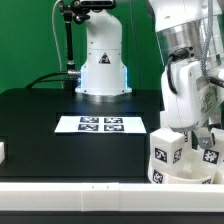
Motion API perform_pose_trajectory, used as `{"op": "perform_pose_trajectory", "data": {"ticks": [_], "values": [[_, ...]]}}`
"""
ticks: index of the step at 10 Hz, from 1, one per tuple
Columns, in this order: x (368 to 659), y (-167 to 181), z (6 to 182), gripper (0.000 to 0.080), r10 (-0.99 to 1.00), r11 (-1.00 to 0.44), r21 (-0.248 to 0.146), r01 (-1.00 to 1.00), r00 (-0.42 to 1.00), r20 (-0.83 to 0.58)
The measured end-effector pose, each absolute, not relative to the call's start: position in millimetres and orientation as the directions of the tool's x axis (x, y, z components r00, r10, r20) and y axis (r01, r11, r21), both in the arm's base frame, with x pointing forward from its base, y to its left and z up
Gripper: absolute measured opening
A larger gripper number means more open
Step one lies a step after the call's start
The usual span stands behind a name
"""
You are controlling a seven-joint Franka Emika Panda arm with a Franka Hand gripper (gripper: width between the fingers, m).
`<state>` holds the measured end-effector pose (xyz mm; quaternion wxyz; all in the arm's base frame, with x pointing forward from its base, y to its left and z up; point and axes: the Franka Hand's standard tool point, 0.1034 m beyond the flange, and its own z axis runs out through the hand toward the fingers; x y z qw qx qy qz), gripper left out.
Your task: Assemble stool
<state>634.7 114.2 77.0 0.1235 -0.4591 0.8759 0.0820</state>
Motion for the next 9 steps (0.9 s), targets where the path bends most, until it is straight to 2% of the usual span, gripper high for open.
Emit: {"op": "perform_pose_trajectory", "data": {"ticks": [1,2,3,4,6,7,9], "values": [[635,114,77.0,0.034,-0.793,0.552,0.025,-0.834,-0.533,-0.295],[635,115,76.9,0.0416,-0.798,0.544,0.023,-0.839,-0.526,-0.295],[635,115,77.3,0.0589,-0.798,0.544,0.022,-0.839,-0.525,-0.295],[637,116,85.6,0.0631,-0.801,0.537,0.015,-0.843,-0.515,-0.304],[642,118,120.9,0.0644,-0.795,0.539,-0.013,-0.842,-0.504,-0.337],[643,119,128.4,0.0644,-0.797,0.535,-0.019,-0.845,-0.497,-0.344],[641,119,122.1,0.0649,-0.799,0.533,-0.013,-0.846,-0.498,-0.337]]}}
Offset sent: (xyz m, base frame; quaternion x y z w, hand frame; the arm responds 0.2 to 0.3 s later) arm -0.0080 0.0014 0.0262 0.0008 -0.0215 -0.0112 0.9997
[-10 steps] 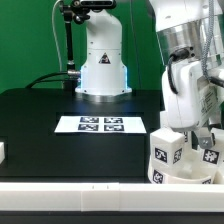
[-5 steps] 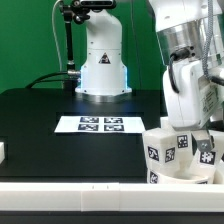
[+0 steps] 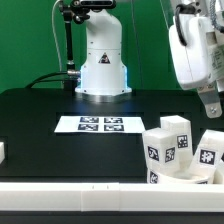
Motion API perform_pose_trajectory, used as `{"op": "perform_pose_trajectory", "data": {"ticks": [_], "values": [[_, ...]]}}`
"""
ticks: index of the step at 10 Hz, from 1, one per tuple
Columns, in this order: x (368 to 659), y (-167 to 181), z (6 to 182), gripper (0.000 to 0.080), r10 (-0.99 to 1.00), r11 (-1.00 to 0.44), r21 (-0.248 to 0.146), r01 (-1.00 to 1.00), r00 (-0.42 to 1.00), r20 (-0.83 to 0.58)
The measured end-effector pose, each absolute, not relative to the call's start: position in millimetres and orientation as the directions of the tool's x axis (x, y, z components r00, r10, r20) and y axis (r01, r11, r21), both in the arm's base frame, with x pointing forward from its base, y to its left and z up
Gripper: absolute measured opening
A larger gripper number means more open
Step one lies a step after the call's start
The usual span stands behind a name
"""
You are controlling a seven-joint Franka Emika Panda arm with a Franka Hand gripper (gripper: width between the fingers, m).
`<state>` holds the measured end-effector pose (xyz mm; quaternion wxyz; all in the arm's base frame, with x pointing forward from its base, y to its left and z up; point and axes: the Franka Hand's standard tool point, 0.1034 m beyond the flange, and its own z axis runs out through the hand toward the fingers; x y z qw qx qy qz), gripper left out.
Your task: Assemble stool
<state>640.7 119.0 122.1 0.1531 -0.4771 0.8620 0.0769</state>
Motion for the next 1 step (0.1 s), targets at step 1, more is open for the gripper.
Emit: {"op": "perform_pose_trajectory", "data": {"ticks": [1], "values": [[640.6,119.3,122.0,0.0649,-0.799,0.532,-0.014,-0.847,-0.497,-0.337]]}}
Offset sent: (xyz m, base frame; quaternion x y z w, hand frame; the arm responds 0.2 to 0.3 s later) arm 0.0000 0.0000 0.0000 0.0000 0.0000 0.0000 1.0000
